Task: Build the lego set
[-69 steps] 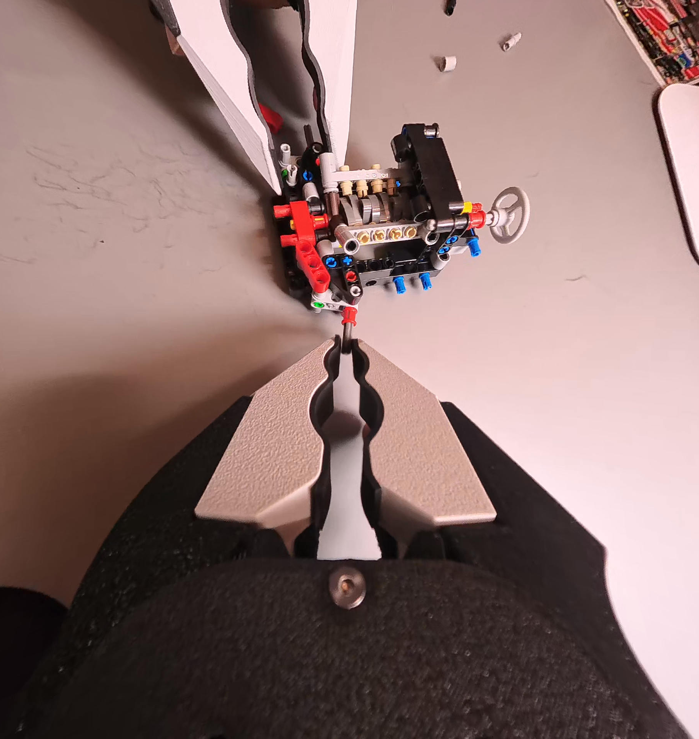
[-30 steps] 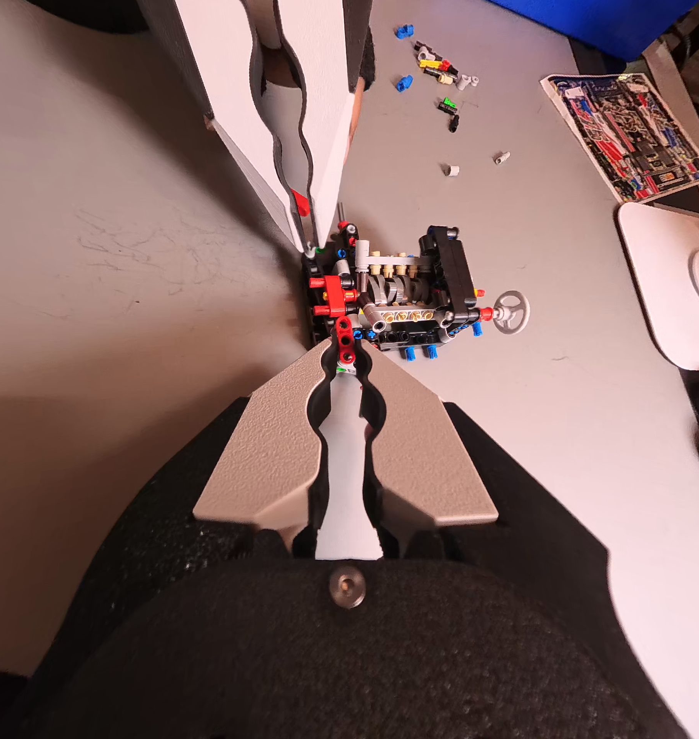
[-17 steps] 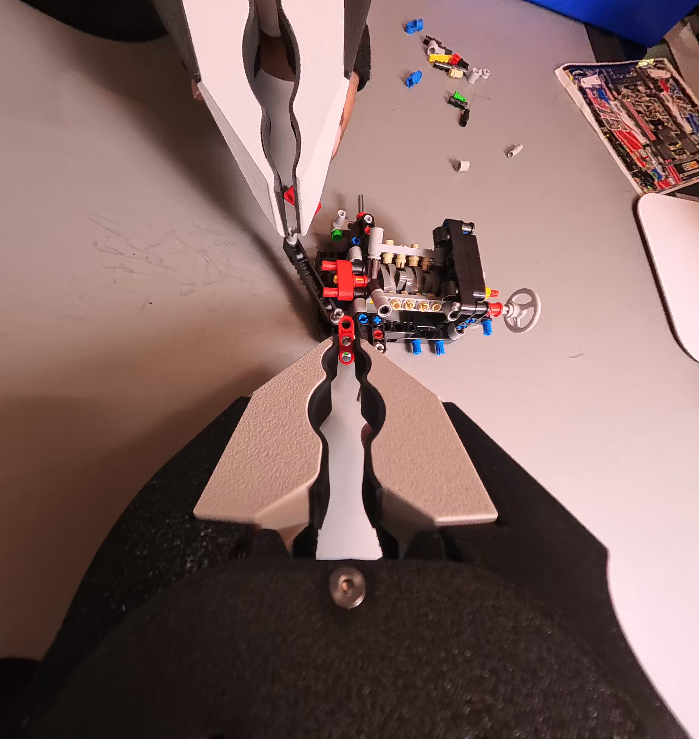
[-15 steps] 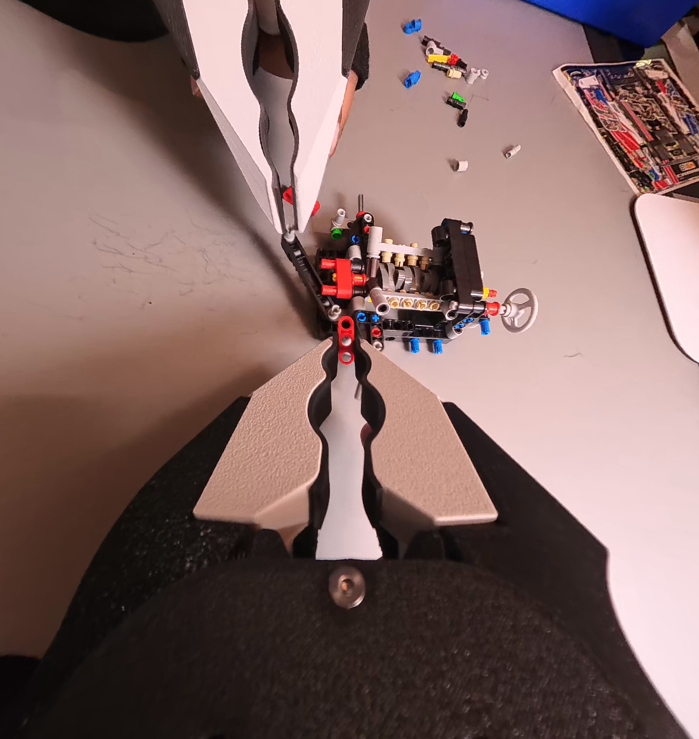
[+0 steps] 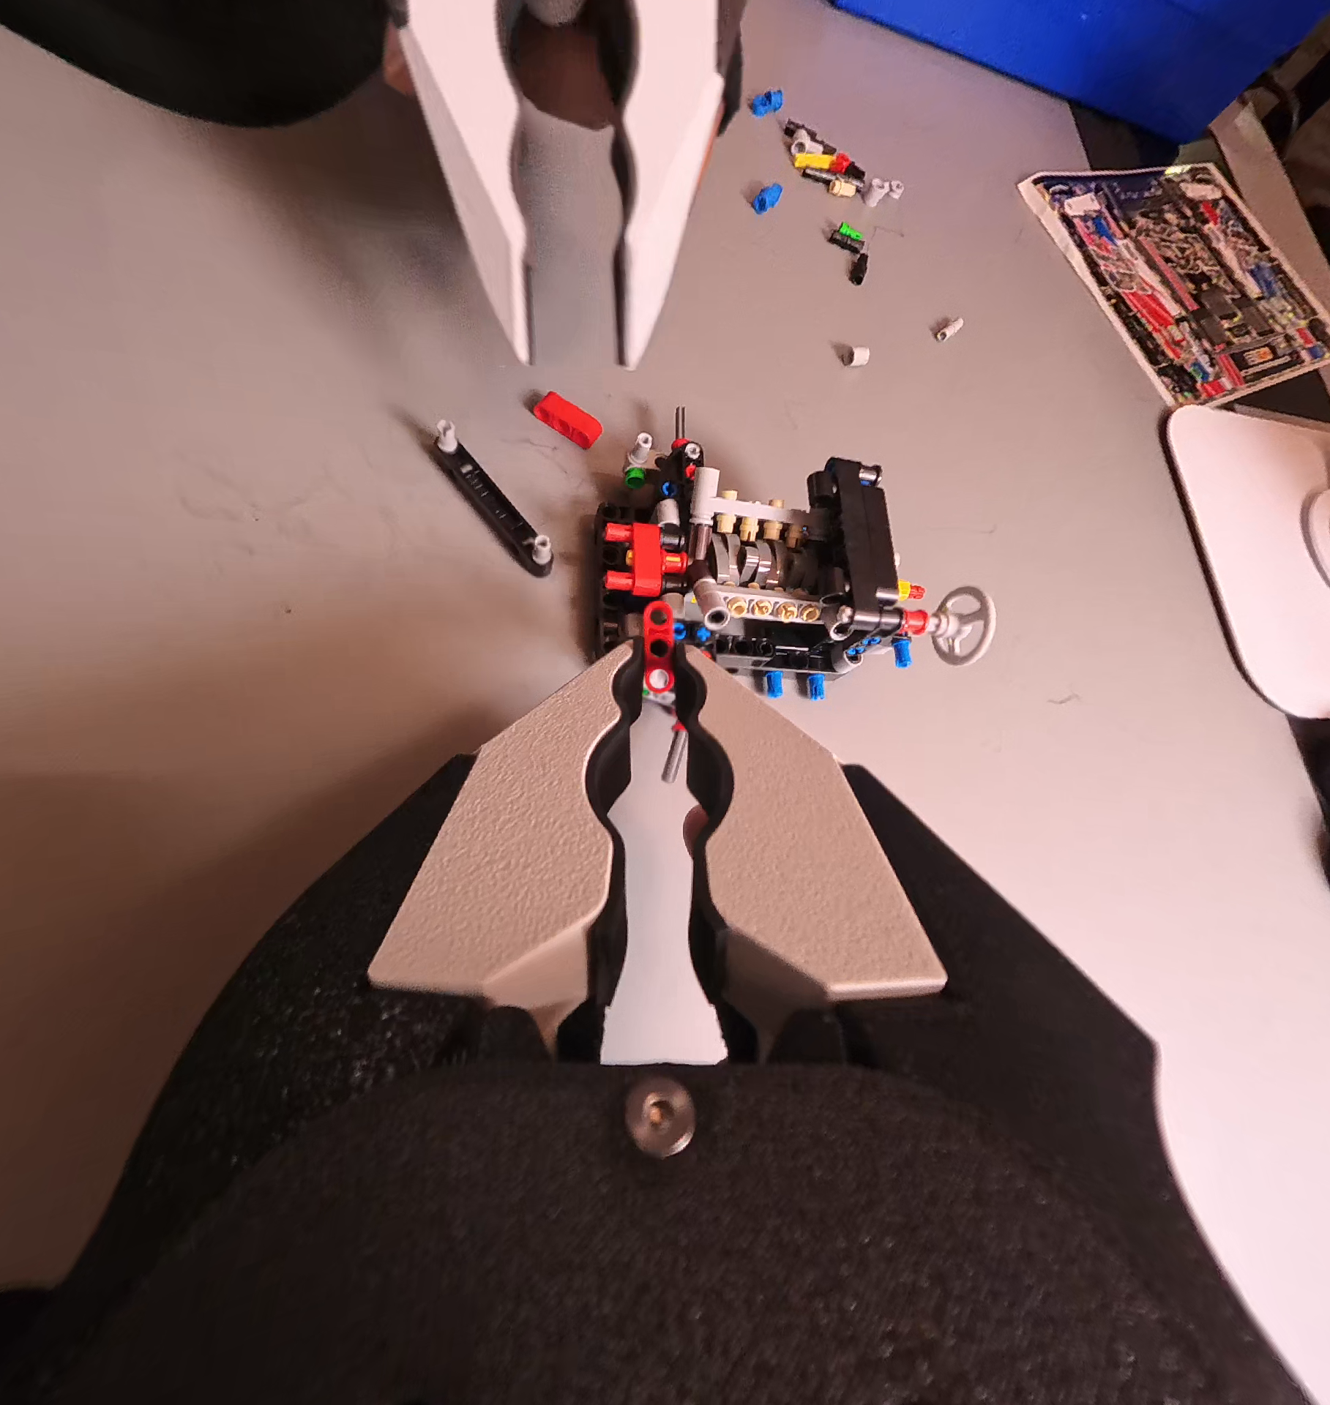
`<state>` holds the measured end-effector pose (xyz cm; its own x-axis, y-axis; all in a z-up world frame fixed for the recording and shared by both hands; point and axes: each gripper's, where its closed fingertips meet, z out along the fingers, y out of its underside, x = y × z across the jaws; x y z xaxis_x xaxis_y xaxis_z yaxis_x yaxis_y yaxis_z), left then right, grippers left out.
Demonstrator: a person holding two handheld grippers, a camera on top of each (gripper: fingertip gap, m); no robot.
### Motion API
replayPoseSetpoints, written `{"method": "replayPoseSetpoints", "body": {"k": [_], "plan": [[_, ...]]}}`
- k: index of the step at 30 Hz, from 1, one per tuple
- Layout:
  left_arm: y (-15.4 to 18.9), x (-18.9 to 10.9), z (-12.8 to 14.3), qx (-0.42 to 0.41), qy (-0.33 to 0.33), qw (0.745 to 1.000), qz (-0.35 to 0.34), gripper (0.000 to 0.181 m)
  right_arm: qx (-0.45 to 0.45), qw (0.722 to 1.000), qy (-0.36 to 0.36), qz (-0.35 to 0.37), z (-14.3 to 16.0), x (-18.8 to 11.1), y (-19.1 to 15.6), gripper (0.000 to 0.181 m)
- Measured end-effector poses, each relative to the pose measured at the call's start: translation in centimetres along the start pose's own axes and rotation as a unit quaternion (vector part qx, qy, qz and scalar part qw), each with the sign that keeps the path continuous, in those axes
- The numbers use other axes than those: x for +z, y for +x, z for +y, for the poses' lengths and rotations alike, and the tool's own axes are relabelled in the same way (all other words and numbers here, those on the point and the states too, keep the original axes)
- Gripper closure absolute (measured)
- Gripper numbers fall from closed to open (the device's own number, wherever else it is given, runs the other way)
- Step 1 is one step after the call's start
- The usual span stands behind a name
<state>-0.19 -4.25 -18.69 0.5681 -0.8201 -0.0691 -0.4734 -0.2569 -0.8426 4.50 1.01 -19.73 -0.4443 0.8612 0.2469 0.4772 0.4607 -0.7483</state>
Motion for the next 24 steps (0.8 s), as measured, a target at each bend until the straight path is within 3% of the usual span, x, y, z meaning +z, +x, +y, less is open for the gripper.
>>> {"method": "replayPoseSetpoints", "body": {"k": [4, 8, 15, 24], "plan": [[-2.2, 1.5, 0.2, 0.007, -0.026, 0.998, -0.065, 0.147, -0.008, 1.000, -0.003, 0.010, -0.3, 0.5, 0.1, 0.175], [-3.2, 2.9, 0.7, 0.007, -0.049, 0.996, -0.071, 0.137, -0.007, 1.000, -0.013, 0.007, 0.1, 0.9, -0.1, 0.175], [-3.4, 3.5, 1.6, 0.002, -0.065, 0.996, -0.059, 0.164, -0.018, 0.999, -0.040, 0.012, 0.8, 0.4, 0.0, 0.175], [-3.2, 3.4, 1.7, 0.013, -0.065, 0.996, -0.058, 0.166, -0.016, 0.997, -0.071, 0.017, 1.8, -0.1, 0.3, 0.175]]}}
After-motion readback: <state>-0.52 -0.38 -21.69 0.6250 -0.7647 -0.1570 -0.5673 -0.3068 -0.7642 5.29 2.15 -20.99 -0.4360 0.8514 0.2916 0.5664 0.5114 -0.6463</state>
